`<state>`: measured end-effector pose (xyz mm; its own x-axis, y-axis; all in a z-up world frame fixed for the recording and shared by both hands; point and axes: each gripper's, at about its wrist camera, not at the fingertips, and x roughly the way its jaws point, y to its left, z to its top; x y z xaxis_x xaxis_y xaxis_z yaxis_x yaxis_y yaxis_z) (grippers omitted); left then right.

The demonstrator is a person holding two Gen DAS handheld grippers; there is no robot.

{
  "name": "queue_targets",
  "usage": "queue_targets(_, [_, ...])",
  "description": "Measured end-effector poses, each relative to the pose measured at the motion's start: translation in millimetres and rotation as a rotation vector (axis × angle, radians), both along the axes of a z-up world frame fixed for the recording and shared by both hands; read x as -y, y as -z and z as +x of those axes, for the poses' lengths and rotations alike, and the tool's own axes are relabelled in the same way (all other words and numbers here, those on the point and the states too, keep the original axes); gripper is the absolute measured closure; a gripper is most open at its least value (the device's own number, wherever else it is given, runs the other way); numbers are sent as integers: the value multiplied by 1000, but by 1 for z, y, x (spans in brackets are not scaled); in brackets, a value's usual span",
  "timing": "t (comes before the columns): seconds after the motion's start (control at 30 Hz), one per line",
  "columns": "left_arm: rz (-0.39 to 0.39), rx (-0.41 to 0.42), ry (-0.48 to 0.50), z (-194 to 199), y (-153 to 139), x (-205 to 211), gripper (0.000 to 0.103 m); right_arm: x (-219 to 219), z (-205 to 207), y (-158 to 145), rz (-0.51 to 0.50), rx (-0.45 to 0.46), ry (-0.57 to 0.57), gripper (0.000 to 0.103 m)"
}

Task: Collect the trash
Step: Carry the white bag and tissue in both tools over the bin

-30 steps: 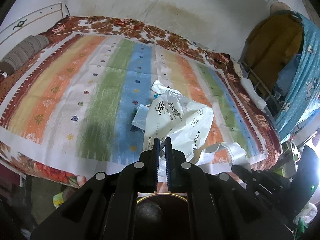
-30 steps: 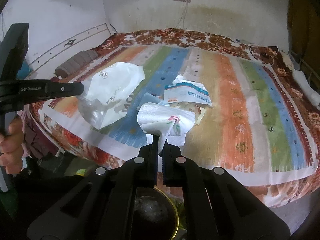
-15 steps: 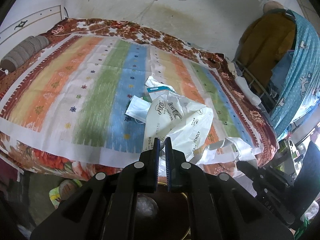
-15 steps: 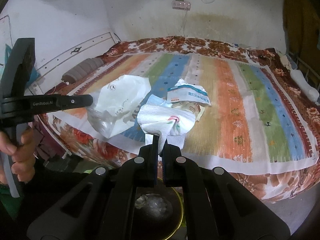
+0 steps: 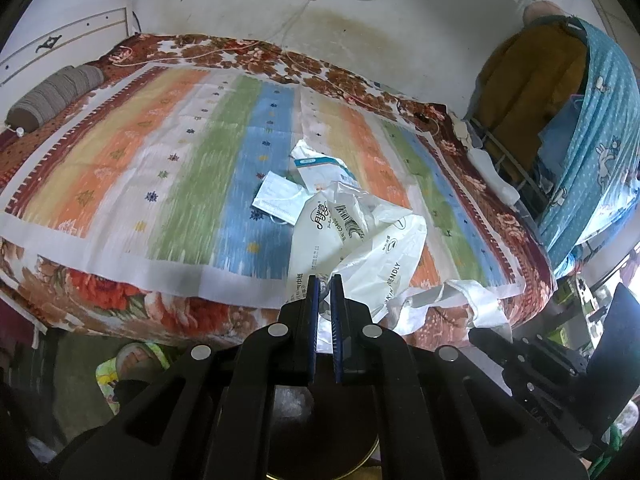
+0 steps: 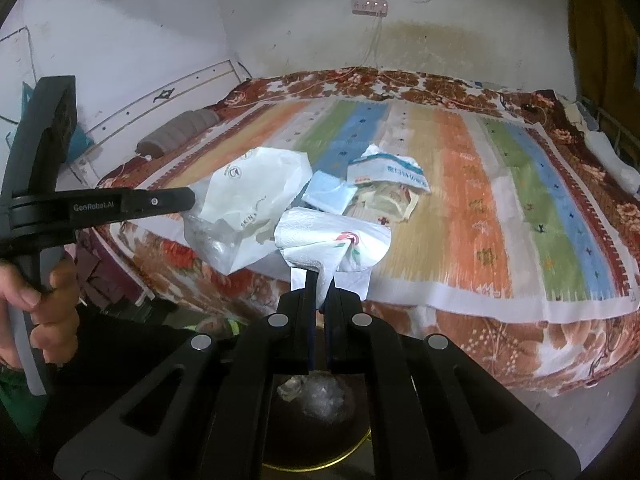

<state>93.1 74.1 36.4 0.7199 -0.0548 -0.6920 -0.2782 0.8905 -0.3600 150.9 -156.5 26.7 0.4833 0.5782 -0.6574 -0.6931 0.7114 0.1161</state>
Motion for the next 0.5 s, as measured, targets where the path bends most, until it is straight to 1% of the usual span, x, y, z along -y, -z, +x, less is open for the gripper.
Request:
queue_targets(0.17, [-4,-9,-21,-14,8,4,98,5,-10,7,-7,-8,-6,101])
queue_targets(0.33, [-6,-30,-23,-23,17,10,98,7,-20,14,-21,-19,-15,101])
queue_targets(0.43, [9,-54,-10,-26,25,19,98,7,-26,21,-39,-34,-22,101])
queue_targets(0.5, [36,-73,-8,-28,30,25,98,8,-29,24,-46,-41,-22,101])
